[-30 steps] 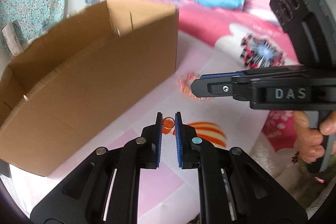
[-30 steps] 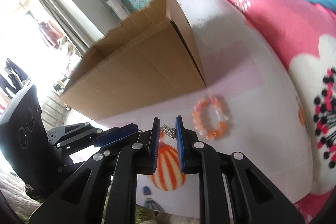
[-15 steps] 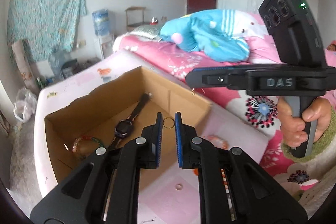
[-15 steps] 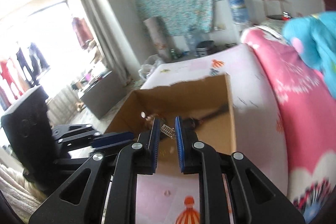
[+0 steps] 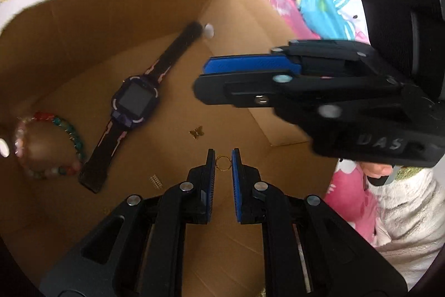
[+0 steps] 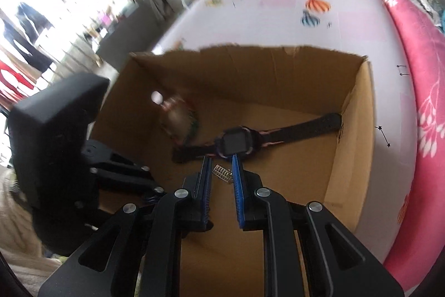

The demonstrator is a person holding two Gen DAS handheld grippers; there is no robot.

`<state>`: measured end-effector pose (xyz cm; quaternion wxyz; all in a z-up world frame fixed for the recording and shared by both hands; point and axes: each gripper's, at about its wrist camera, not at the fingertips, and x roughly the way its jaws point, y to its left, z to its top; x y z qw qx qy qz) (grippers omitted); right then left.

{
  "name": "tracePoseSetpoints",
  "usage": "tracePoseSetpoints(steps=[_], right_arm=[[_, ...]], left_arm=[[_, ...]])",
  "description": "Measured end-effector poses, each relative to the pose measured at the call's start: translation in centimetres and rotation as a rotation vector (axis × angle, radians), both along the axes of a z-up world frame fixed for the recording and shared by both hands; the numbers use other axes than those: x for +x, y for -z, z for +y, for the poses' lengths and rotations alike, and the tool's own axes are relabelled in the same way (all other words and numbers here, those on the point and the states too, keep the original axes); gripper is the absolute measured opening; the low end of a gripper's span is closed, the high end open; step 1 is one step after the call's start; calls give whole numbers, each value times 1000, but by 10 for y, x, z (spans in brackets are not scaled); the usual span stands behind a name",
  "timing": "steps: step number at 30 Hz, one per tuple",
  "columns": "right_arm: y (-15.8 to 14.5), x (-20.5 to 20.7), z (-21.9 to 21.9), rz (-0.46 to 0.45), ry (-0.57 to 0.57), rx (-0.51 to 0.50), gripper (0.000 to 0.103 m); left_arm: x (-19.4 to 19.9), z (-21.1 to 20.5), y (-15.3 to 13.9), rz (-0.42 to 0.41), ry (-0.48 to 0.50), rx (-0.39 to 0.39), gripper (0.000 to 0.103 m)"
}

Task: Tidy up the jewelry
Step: 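Carry the gold ring and gold charm over the box with both grippers, then open both grippers to drop the ring and charm into the box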

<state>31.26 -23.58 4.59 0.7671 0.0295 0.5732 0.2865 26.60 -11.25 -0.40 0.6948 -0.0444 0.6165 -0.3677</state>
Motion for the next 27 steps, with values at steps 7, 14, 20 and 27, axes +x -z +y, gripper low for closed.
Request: tracePoseSetpoints(steps=[7, 14, 20, 27], right_arm=[[25, 15, 15, 88, -54, -121, 15], [38, 15, 28, 99, -83, -163, 16], [36, 19, 27, 91, -74, -171, 16], [33, 18, 25, 76, -63, -179, 16]], left_arm=[[3, -12, 19, 98, 12, 86, 11], [-2, -18, 25, 117, -5, 137, 23], [-2, -17, 28, 150, -41, 123, 33], [-7, -11, 25, 143, -63, 92, 34]])
